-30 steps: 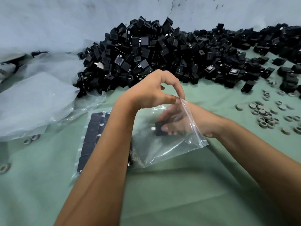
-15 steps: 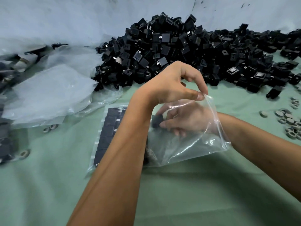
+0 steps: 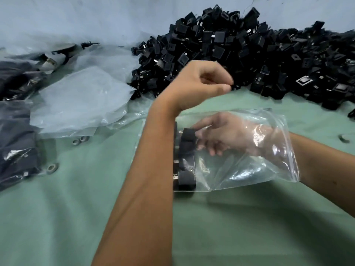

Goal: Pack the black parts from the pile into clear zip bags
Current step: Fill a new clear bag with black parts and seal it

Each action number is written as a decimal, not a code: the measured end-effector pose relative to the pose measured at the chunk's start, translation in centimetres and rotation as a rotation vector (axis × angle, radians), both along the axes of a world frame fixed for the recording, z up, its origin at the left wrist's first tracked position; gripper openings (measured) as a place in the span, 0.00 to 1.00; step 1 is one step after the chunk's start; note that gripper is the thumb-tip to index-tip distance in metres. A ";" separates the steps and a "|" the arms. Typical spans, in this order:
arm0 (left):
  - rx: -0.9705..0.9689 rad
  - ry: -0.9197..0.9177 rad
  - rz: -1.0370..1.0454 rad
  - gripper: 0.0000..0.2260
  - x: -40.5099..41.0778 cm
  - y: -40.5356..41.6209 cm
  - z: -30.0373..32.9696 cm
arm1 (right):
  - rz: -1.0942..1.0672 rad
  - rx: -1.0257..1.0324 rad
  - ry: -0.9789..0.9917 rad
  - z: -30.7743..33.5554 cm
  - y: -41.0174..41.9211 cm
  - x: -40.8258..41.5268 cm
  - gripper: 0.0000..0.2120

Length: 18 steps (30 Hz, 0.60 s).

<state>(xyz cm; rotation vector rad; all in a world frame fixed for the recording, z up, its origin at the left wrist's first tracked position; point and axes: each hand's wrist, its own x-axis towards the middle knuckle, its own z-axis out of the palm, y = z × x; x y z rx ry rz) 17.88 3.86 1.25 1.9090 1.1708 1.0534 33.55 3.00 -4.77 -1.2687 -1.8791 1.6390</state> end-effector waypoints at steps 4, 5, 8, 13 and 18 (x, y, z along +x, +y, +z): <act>-0.033 -0.078 0.314 0.03 -5.0 -0.1 -1.2 | 0.053 0.027 -0.090 0.7 0.1 -0.1 0.07; -0.042 -0.084 0.391 0.04 -5.9 -0.1 -1.5 | 0.065 0.038 -0.125 0.8 0.2 -0.2 0.07; -0.070 -0.080 0.544 0.07 -7.6 0.0 -2.1 | 0.077 0.050 -0.158 0.8 0.3 -0.3 0.08; -0.206 0.072 0.456 0.06 -7.4 0.0 -2.6 | 0.061 0.066 -0.156 0.8 0.4 -0.7 0.06; -0.391 0.252 0.308 0.03 -7.0 -0.1 -3.1 | 0.135 0.109 -0.207 1.1 0.6 -0.9 0.08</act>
